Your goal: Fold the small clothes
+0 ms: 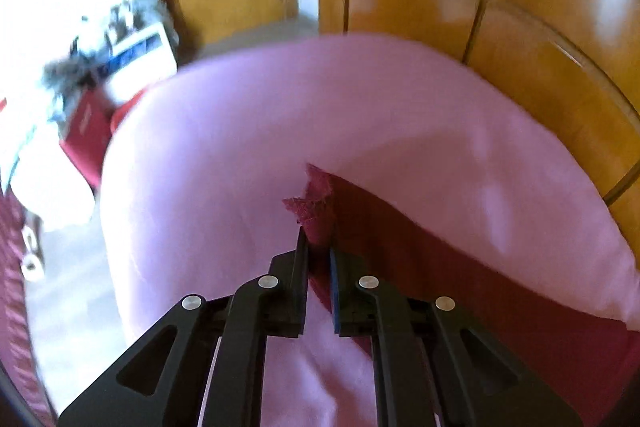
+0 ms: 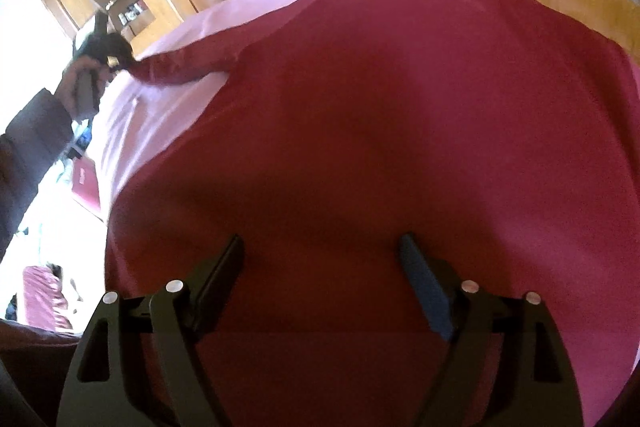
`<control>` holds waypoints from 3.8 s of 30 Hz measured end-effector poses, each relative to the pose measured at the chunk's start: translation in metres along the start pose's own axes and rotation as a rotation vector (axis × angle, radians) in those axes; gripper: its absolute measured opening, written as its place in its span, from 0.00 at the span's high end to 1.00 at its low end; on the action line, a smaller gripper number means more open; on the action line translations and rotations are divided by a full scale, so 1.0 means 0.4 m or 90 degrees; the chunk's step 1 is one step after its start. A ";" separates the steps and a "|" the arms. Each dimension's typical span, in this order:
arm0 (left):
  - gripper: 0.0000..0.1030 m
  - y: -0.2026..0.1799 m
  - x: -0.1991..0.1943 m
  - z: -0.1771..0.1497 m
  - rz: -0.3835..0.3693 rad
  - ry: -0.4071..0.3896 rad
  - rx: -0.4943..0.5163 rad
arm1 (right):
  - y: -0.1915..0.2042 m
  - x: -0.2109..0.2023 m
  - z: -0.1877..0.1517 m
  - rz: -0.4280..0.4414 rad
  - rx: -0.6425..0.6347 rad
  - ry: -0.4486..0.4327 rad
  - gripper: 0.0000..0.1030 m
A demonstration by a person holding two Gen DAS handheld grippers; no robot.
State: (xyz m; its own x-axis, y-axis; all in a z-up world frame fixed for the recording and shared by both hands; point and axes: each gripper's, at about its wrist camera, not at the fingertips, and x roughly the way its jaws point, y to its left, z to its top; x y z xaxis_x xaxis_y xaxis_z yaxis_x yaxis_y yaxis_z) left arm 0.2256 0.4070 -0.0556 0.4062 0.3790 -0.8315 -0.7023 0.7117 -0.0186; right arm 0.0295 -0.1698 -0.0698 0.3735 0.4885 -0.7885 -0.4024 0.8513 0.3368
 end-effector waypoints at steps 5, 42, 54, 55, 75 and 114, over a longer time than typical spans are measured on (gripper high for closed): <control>0.54 0.019 -0.032 -0.060 0.004 -0.019 0.002 | -0.138 -0.128 -0.003 -0.006 0.103 -0.059 0.24; 0.54 -0.515 -0.478 -0.886 -0.396 0.077 0.559 | -1.072 -0.591 -0.217 -0.246 0.533 -0.274 0.58; 0.54 -0.554 -0.471 -0.876 -0.392 0.050 0.580 | -0.886 -0.738 -0.213 -0.424 0.537 -0.360 0.33; 0.54 -0.563 -0.466 -0.876 -0.393 0.054 0.580 | -0.878 -0.705 -0.150 -0.319 0.486 -0.346 0.33; 0.50 -0.558 -0.436 -0.880 -0.416 0.069 0.529 | -0.702 -0.073 0.473 -0.120 0.045 0.080 0.93; 0.47 -0.335 -0.441 -0.854 -0.322 0.025 0.424 | -0.861 -0.470 -0.310 -0.191 0.631 -0.333 0.31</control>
State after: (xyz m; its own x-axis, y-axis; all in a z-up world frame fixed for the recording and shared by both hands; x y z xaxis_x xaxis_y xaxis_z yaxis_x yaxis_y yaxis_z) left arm 0.0484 0.0428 -0.0961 0.5502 -0.0925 -0.8299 0.0566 0.9957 -0.0734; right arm -0.0057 -0.5786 -0.1014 0.7357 0.0648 -0.6742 0.5053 0.6104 0.6100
